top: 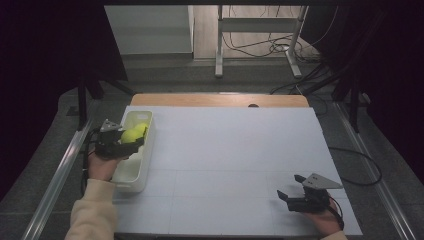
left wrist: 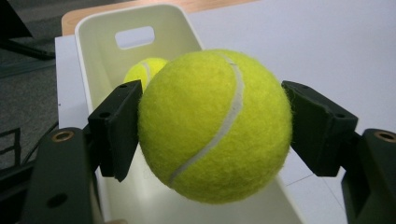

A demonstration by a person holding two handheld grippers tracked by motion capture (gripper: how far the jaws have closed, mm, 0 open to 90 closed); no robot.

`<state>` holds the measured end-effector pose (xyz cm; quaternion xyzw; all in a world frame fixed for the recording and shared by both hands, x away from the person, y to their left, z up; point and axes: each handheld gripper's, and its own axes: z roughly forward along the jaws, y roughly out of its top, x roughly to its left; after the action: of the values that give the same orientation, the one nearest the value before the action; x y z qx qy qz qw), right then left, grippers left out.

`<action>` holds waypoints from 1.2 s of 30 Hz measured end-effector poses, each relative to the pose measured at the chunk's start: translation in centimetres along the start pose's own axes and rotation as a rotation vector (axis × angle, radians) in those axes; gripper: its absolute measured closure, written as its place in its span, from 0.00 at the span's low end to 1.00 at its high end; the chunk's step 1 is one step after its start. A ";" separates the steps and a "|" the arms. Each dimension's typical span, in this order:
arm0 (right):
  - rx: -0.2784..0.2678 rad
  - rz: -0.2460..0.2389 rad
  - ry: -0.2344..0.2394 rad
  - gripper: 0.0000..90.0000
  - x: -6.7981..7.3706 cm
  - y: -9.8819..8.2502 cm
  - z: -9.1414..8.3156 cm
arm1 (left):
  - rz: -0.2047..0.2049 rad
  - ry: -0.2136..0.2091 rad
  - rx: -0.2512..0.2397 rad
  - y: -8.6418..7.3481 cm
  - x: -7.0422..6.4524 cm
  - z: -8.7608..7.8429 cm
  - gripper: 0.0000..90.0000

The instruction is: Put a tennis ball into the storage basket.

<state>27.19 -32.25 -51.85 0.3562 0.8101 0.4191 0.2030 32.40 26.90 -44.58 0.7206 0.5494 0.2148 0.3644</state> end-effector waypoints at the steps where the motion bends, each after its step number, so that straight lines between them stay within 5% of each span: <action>1: 0.001 -0.001 0.000 0.14 0.0 0.0 0.0 | 0.000 0.002 0.006 0.0 0.0 0.0 0.28; 13: 0.003 -0.002 -0.002 0.14 0.0 0.0 0.0 | -0.016 0.002 0.042 -0.1 0.4 0.5 0.27; 19: 0.002 -0.001 0.000 0.14 0.0 0.0 0.0 | -0.029 0.017 0.018 0.1 0.3 0.2 0.13; 36: -0.004 0.005 0.000 0.14 -0.1 0.0 0.0 | -0.017 -0.136 -0.070 -0.6 -0.8 -0.6 0.14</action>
<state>27.26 -32.33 -51.88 0.3578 0.8085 0.4210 0.2025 31.37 26.42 -44.55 0.7155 0.5217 0.1812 0.4278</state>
